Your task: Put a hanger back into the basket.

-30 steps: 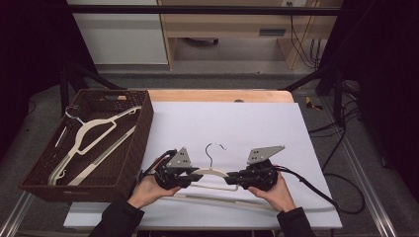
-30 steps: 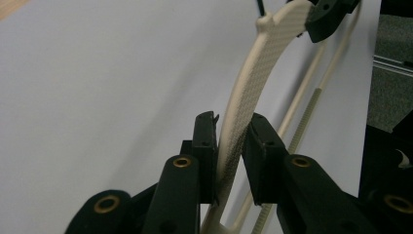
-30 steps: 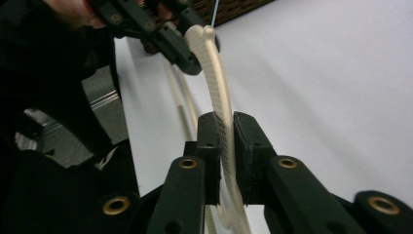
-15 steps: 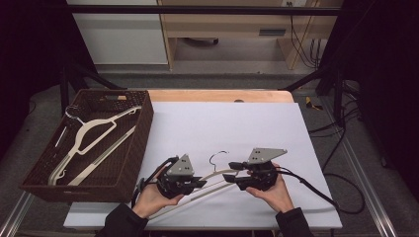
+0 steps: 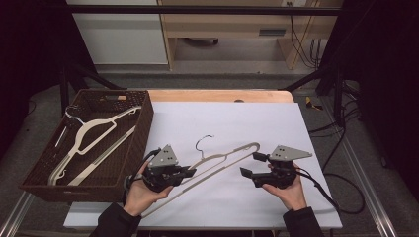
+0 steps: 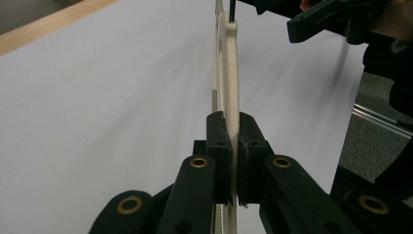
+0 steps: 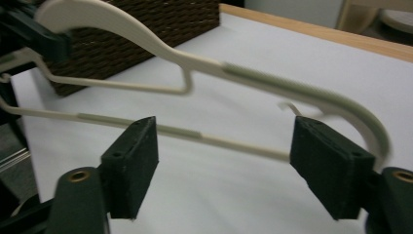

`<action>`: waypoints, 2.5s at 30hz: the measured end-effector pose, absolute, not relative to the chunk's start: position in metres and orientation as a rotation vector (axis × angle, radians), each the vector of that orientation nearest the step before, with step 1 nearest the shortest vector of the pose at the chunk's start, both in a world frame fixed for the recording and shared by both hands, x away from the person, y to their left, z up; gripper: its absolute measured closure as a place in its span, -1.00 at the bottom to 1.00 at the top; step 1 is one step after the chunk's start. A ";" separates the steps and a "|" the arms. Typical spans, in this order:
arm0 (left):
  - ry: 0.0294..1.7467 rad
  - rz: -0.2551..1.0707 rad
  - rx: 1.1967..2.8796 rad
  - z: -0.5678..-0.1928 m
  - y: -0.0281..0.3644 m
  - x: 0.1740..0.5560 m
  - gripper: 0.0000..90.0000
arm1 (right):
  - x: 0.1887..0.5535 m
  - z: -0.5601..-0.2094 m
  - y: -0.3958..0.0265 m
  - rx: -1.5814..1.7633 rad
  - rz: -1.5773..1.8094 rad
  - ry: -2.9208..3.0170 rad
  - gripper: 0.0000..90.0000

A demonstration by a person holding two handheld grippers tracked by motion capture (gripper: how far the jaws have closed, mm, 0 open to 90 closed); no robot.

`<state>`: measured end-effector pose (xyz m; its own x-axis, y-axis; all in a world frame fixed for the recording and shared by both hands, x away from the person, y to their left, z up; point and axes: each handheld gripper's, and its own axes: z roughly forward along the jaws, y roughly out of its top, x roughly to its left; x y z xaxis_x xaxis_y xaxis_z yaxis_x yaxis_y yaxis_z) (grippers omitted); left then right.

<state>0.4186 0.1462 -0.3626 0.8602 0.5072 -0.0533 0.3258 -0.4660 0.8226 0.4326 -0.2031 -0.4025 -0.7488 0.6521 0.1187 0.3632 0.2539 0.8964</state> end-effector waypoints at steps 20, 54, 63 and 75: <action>0.686 0.353 1.953 -0.297 0.207 0.423 0.92 | 0.430 -0.402 -0.245 1.113 1.424 2.044 -0.79; 0.859 0.510 1.908 -0.275 0.366 0.487 0.91 | 0.430 -0.403 -0.251 1.145 1.395 2.022 -0.85; 0.931 0.507 1.892 -0.291 0.400 0.496 0.91 | 0.431 -0.404 -0.251 1.145 1.387 2.033 -0.85; 0.989 0.504 1.915 -0.306 0.428 0.503 0.91 | 0.431 -0.405 -0.251 1.154 1.390 2.031 -0.85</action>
